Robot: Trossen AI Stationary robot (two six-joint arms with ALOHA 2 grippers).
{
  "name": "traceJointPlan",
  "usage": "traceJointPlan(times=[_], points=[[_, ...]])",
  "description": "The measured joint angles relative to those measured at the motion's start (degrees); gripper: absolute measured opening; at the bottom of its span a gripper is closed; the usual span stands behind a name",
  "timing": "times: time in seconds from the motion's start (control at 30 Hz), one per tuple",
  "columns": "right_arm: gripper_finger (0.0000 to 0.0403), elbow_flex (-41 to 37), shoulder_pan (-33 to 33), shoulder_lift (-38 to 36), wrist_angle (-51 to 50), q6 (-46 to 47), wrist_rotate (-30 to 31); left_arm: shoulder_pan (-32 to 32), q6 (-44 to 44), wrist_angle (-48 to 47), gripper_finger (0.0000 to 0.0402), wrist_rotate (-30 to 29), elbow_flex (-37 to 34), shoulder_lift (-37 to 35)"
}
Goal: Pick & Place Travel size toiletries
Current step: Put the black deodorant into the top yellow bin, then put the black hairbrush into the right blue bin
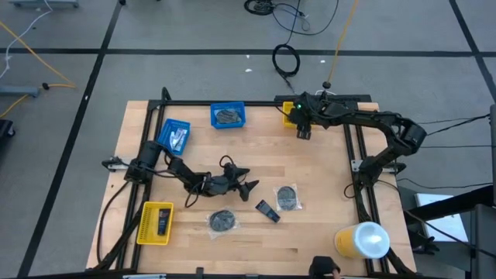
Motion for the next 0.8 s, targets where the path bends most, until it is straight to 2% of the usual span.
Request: traceJointPlan(times=[0.17, 0.4, 0.53, 0.67, 0.8], points=[[0.0233, -0.1, -1.1, 0.0, -1.3, 1.4, -4.6, 0.0, 0.0, 0.0, 0.0347, 0.1, 0.0, 0.0], [0.0286, -0.1, -2.4, 0.0, -0.8, 2.8, -4.4, 0.0, 0.0, 0.0, 0.0347, 1.0, 0.0, 0.0], [0.0304, -0.1, -2.4, -0.7, -0.7, 2.7, -4.1, 0.0, 0.0, 0.0, 0.0347, 1.0, 0.0, 0.0], [0.03, -0.1, -2.3, -2.5, -0.6, 2.9, -4.3, 0.0, 0.0, 0.0, 0.0347, 1.0, 0.0, 0.0], [0.0275, -0.1, -2.1, -3.8, -1.3, 4.9, -6.4, 0.1, 0.2, 0.0, 0.0347, 0.9, 0.0, 0.0]])
